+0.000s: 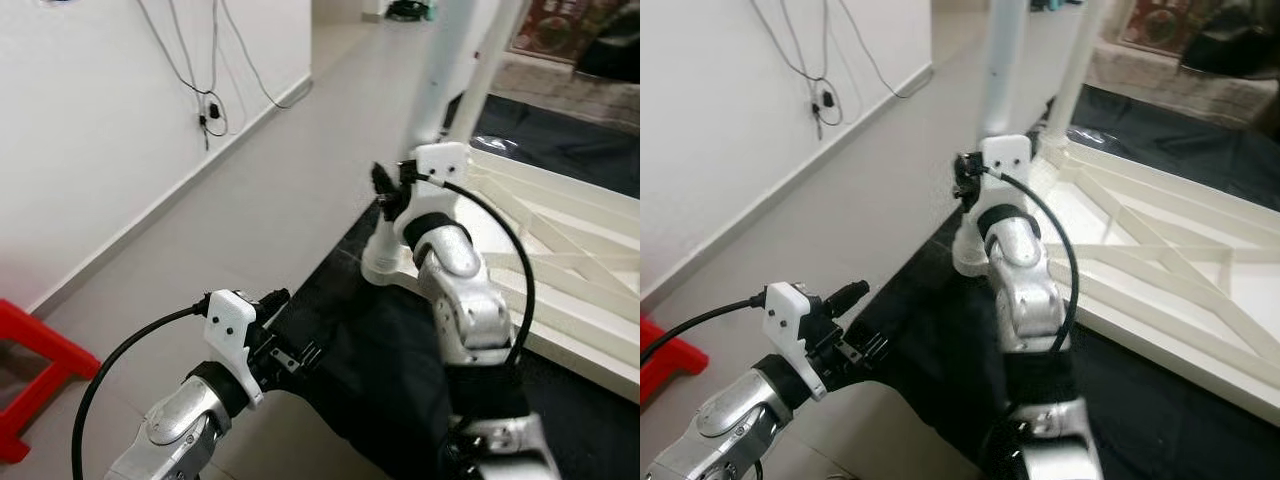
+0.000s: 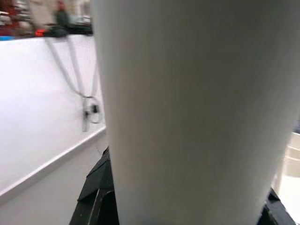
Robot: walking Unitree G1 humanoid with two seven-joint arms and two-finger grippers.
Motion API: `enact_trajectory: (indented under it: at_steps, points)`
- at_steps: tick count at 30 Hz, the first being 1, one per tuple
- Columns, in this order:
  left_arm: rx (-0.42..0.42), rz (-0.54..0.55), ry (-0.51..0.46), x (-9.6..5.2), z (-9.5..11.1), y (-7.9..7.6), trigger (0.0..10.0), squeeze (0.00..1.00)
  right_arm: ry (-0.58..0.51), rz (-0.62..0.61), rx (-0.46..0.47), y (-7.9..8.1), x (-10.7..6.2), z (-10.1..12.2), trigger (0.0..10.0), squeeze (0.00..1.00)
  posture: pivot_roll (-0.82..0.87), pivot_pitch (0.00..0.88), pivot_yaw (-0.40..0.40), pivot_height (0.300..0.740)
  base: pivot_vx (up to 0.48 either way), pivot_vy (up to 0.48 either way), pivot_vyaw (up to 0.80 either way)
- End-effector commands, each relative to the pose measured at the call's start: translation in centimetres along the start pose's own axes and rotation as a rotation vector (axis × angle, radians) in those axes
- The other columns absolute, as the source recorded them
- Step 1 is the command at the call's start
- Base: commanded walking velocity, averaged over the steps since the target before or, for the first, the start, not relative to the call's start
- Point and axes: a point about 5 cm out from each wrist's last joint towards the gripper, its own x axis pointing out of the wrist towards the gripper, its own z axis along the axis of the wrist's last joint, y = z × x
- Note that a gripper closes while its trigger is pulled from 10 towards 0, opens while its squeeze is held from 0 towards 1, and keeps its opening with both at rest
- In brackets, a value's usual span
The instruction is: Building children table
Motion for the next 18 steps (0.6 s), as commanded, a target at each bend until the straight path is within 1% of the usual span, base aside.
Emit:
enact_trajectory:
  at_steps: [1, 2, 3, 5, 6, 7, 8, 10, 12, 16, 18]
  points:
    - [0.013, 0.009, 0.016, -0.1, -0.3, 0.4, 10.0, 0.00, 0.183, -0.207, -0.017, -2.9, -0.8, -3.8, 10.0, 0.00, 0.13, 0.170, -0.008, 0.740, 0.000, 0.000, 0.00]
    - [0.015, 0.010, 0.014, 0.0, -0.3, 0.5, 10.0, 0.00, 0.175, -0.274, 0.001, -2.4, -1.2, -3.5, 10.0, 0.00, 0.12, 0.163, -0.007, 0.740, 0.000, 0.000, 0.00]
    - [0.015, 0.010, 0.014, 0.0, -0.3, 0.5, 10.0, 0.00, 0.175, -0.274, 0.001, -2.4, -1.2, -3.5, 10.0, 0.00, 0.12, 0.163, -0.007, 0.740, 0.000, 0.000, 0.00]
    - [0.020, 0.011, 0.010, 0.2, -0.3, 0.6, 10.0, 0.00, 0.152, -0.405, 0.028, -1.5, -2.0, -3.1, 10.0, 0.00, 0.13, 0.157, -0.005, 0.740, 0.000, 0.000, 0.00]
    - [0.022, 0.012, 0.005, 0.3, -0.2, 0.7, 10.0, 0.00, 0.190, -0.559, 0.020, -1.2, -2.8, -3.3, 10.0, 0.00, 0.13, 0.152, -0.007, 0.740, 0.000, 0.000, 0.00]
    - [0.024, 0.012, 0.004, 0.3, -0.1, 0.8, 10.0, 0.00, 0.211, -0.617, 0.016, -1.0, -3.1, -3.6, 10.0, 0.00, 0.13, 0.147, -0.001, 0.740, 0.000, 0.000, 0.00]
    - [0.024, 0.012, 0.004, 0.3, -0.1, 0.8, 10.0, 0.00, 0.211, -0.617, 0.016, -1.0, -3.1, -3.6, 10.0, 0.00, 0.13, 0.147, -0.001, 0.740, 0.000, 0.000, 0.00]
    - [0.027, 0.010, 0.004, 0.3, -0.2, 0.8, 10.0, 0.00, 0.257, -0.693, 0.009, -0.7, -3.6, -3.9, 10.0, 0.00, 0.13, 0.144, 0.002, 0.740, 0.000, 0.000, 0.00]
    - [0.030, 0.009, 0.005, 0.4, -0.2, 0.9, 10.0, 0.00, 0.294, -0.740, 0.004, -0.5, -4.0, -4.1, 10.0, 0.00, 0.14, 0.143, 0.000, 0.740, 0.000, 0.000, 0.00]
    - [0.036, 0.008, 0.006, 0.3, -0.2, 1.0, 10.0, 0.00, 0.282, -0.713, 0.030, 0.2, -4.3, -4.0, 10.0, 0.00, 0.14, 0.135, 0.001, 0.740, 0.000, 0.000, 0.00]
    - [0.038, 0.008, 0.006, 0.3, -0.3, 1.0, 10.0, 0.00, 0.282, -0.708, 0.029, 0.4, -4.4, -4.0, 10.0, 0.00, 0.14, 0.135, 0.004, 0.740, 0.000, 0.000, 0.00]
